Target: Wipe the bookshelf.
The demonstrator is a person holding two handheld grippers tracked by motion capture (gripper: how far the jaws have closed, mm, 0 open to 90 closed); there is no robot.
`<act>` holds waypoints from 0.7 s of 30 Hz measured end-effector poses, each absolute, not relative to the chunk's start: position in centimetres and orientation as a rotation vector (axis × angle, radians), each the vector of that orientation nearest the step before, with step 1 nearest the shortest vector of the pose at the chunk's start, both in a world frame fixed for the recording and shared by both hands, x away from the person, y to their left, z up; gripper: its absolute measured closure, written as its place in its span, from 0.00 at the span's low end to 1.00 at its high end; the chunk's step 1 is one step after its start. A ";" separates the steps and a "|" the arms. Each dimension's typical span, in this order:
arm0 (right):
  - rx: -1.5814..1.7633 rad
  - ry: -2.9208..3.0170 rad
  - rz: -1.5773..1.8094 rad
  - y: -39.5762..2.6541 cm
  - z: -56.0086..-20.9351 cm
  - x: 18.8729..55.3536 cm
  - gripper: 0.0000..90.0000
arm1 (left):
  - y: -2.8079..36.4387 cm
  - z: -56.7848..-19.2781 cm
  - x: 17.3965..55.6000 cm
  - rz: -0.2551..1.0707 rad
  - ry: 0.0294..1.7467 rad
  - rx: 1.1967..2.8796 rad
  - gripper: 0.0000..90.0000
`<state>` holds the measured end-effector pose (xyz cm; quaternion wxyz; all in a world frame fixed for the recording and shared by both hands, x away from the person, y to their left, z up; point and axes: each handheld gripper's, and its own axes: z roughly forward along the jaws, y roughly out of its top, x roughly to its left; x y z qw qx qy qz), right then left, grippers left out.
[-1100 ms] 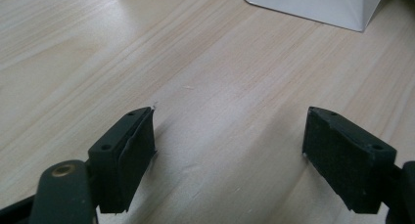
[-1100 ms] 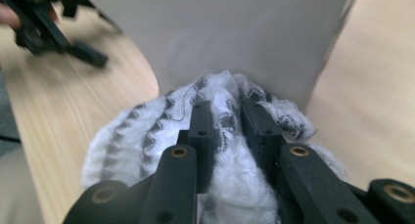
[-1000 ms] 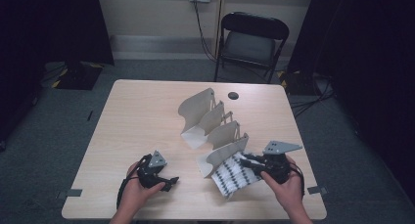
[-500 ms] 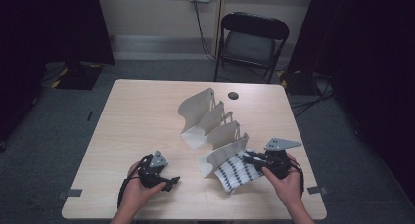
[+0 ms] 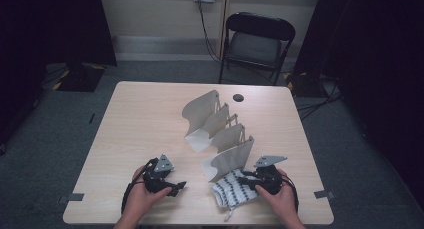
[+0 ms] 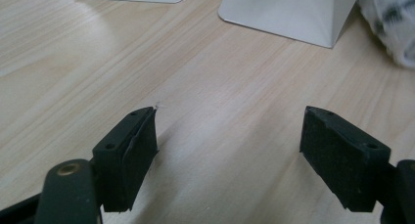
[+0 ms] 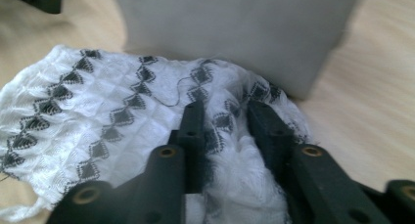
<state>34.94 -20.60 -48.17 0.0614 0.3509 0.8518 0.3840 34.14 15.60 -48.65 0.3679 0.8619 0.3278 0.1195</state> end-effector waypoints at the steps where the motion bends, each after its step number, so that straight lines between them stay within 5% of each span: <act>1: 1.056 2.578 1.165 -20.5 -48.0 34.8 0.68 | 15.5 -48.6 34.1 0.301 0.844 2.206 0.24; 5: 1.045 2.527 1.232 -21.3 -46.3 34.3 0.62 | 15.4 -48.5 33.9 0.291 0.842 2.204 0.25; 12: 1.109 2.460 1.178 -24.5 -46.2 34.2 0.68 | 14.9 -48.2 33.6 0.270 0.825 2.179 0.25; 21: 1.013 2.580 1.135 -20.4 -47.7 33.2 0.73 | 13.7 -47.4 32.9 0.215 0.769 2.157 0.27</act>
